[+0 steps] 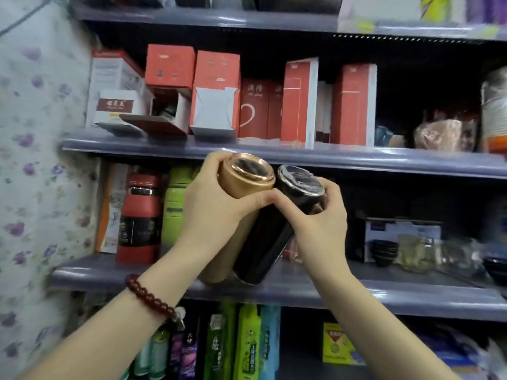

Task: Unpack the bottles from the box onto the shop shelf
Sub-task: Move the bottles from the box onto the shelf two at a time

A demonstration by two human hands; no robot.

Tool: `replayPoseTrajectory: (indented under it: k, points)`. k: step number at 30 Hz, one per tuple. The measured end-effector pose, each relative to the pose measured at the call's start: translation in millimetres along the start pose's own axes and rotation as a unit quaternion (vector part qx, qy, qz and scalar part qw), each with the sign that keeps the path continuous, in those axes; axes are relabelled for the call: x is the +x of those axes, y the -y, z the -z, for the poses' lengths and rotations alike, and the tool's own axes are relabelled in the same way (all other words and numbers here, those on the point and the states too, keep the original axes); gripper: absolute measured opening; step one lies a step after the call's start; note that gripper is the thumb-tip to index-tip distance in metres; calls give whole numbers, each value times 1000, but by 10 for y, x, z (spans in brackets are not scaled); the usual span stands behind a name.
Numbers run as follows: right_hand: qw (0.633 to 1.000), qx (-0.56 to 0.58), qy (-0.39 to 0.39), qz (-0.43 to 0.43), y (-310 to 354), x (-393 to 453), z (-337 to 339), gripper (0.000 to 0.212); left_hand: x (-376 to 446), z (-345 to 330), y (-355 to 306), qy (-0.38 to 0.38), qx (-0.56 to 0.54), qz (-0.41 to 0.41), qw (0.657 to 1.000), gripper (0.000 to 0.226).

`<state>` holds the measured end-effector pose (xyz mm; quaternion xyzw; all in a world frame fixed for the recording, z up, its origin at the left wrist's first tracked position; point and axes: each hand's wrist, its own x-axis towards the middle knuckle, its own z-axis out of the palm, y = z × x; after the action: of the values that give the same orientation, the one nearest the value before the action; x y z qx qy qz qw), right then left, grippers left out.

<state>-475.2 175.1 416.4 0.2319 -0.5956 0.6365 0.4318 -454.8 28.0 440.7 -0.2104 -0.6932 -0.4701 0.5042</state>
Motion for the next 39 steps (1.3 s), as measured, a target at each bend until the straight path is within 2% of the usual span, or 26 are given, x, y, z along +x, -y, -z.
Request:
replayPoseTrajectory:
  k: [4,7,19,23,26,33,39]
  points:
    - [997,30,-60,30,-119,124,190,56,113,-328,-91,17,-7,-49,999,66]
    - [995,37,-91,24,-296,171,300,57,135,-608,-44,33,-11,-63,997,69]
    - [993,-12,-110,-45,-875,426,664,54,140,-1405,407,61,-24,-16,998,72]
    - [994,-28,-80,-70,-926,684,632,53,388,-1467,489,66,-2,20,998,67]
    - [993,-46,-51,-99,-1008,886,489,55,549,-1456,656,60,18,70,996,72]
    - [991,-50,-17,-122,-1129,1084,-5,75,695,-1288,988,1,26,128,991,81]
    - [989,-7,11,-147,-1186,1066,-377,75,771,-1064,1126,-53,40,150,986,78]
